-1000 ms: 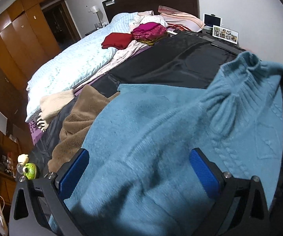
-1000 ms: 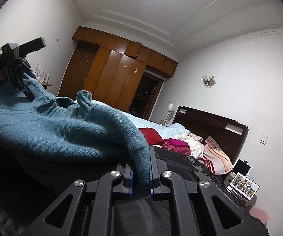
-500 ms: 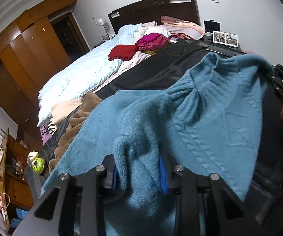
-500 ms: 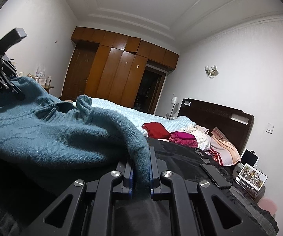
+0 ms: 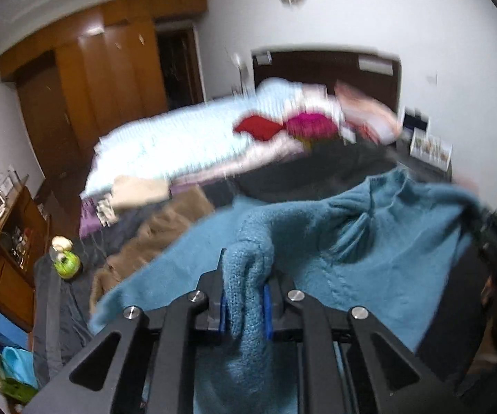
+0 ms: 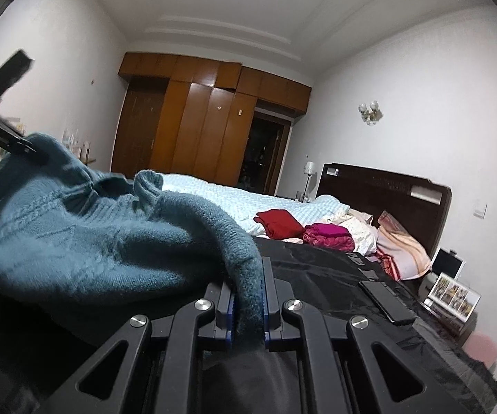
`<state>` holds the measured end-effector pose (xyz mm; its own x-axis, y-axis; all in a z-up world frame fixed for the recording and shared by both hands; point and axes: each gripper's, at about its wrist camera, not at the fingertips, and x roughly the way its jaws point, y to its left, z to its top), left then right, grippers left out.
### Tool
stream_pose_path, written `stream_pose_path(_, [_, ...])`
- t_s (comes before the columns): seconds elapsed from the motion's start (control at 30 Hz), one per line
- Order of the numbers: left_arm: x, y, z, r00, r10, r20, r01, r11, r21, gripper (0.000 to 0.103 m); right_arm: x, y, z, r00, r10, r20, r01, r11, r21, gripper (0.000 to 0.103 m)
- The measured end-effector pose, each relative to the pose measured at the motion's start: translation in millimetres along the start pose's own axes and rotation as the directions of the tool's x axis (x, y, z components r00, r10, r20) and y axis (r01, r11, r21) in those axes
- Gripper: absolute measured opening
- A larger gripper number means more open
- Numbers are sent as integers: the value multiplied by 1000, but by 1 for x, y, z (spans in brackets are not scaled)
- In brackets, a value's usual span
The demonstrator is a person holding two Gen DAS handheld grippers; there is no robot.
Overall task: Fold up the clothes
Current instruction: 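Raise the sweater high with both grippers and shake it out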
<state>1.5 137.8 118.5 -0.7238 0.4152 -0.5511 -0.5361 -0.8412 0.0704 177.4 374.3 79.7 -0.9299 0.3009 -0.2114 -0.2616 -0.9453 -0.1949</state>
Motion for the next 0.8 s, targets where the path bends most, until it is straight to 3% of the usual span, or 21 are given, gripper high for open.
stream_pose_path(0.13, [-51,-8,17,984,21,179,-16,999,-29,17,-2,-11,24,997,-34,76,31,999,37,10])
stream_pose_path(0.3, [-99,-13,41,937,8,350,15,998,-65,17,-12,-41,73,973,-95,210,71,990,122,10])
stream_pose_path(0.4, [-125,-15,55,898,1,440,41,995,-86,17,-26,-64,102,949,-136,286,82,978,192,10])
stream_pose_path(0.7, [-161,-12,69,838,-24,545,130,979,-157,17,-74,-95,160,860,-252,445,157,958,239,10])
stream_pose_path(0.8, [-183,-20,75,810,-21,586,122,984,-132,17,-95,-100,173,816,-283,504,175,952,251,10])
